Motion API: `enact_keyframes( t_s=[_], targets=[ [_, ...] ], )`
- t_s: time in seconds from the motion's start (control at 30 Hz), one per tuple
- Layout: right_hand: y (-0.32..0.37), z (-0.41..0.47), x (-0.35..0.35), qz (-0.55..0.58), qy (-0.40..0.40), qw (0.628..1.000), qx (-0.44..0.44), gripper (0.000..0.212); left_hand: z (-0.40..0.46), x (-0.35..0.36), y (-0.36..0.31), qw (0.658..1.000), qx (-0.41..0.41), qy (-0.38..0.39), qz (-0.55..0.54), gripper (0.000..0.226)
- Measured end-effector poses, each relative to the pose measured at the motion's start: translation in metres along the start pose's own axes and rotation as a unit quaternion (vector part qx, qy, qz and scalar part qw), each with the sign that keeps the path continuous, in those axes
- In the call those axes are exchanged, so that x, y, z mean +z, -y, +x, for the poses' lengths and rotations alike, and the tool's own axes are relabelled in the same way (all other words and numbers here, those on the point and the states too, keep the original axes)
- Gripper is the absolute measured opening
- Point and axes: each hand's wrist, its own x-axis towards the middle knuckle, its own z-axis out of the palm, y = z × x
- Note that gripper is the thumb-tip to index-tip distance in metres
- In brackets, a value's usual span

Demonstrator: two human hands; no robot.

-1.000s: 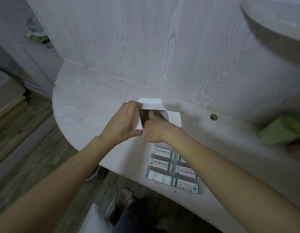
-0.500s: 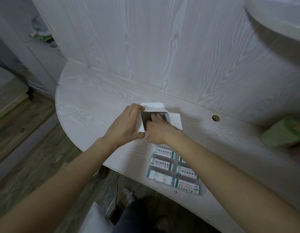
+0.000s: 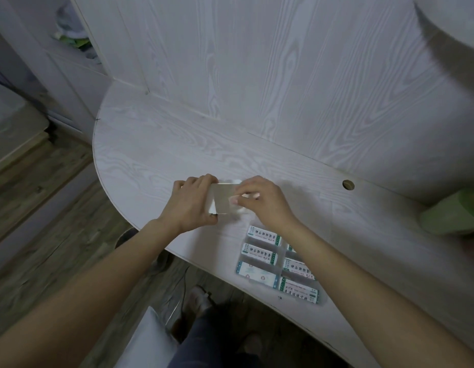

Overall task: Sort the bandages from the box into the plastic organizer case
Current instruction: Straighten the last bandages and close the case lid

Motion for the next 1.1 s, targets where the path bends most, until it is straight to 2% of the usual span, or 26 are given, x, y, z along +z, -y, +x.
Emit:
enact_keyframes(
  t_s=[0.17, 0.37, 0.47, 0.5, 0.57, 0.67, 0.77, 0.9, 1.03, 1.1],
  targets=[
    [-0.002, 0.006, -0.001, 0.093, -0.028, 0.994, 0.058, 0.003, 0.002, 0.004, 0.015, 0.998, -0.026, 0.047, 0.015, 0.071],
    [-0.003, 0.002, -0.006, 0.146, -0.055, 0.979, 0.128, 0.029, 0.0, 0.007, 0.014, 0.992, -0.049, 0.082, 0.081, 0.09],
    [-0.01, -0.005, -0.014, 0.135, -0.057, 0.981, 0.126, 0.012, -0.004, 0.009, 0.006, 0.993, -0.034, 0.083, 0.071, 0.098],
    [-0.013, -0.007, -0.017, 0.136, -0.056, 0.982, 0.117, 0.007, -0.006, 0.011, 0.003, 0.997, -0.013, 0.053, 0.051, 0.093],
    [-0.018, -0.015, -0.024, 0.136, -0.053, 0.983, 0.107, 0.01, -0.012, 0.013, -0.01, 0.998, 0.035, -0.033, -0.045, 0.078],
    [-0.023, -0.028, -0.033, 0.123, -0.042, 0.985, 0.111, 0.014, -0.017, 0.013, -0.037, 0.974, 0.085, -0.094, -0.187, 0.056],
    [-0.031, -0.041, -0.037, 0.098, -0.025, 0.988, 0.117, 0.007, -0.019, 0.017, -0.058, 0.967, 0.076, -0.101, -0.22, 0.036],
    [-0.042, -0.058, -0.038, 0.073, -0.028, 0.989, 0.126, 0.003, -0.022, 0.021, -0.07, 0.96, 0.019, -0.067, -0.271, 0.035],
    [-0.059, -0.074, -0.032, 0.039, -0.021, 0.991, 0.126, 0.004, -0.031, 0.033, -0.074, 0.961, -0.012, -0.023, -0.274, 0.01],
    [-0.069, -0.078, -0.026, 0.018, -0.024, 0.991, 0.128, 0.006, -0.034, 0.043, -0.074, 0.963, -0.034, -0.014, -0.265, 0.007]
  ],
)
